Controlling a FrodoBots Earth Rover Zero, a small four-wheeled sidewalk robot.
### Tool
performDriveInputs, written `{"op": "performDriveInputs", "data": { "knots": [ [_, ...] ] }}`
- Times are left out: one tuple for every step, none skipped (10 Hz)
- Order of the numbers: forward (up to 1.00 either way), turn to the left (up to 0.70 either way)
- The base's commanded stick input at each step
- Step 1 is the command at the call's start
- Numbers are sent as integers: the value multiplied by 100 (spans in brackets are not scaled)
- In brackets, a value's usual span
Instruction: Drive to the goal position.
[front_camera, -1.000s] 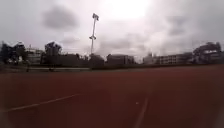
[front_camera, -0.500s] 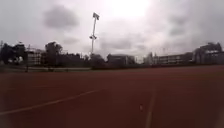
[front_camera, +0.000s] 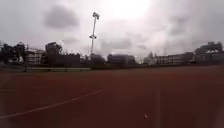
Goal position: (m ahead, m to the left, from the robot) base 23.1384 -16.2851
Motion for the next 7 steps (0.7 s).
{"op": "performDriveInputs", "data": {
  "knots": [
    [50,0],
    [50,0],
    [50,0],
    [50,0],
    [50,0],
    [50,0],
    [50,0]
  ]
}}
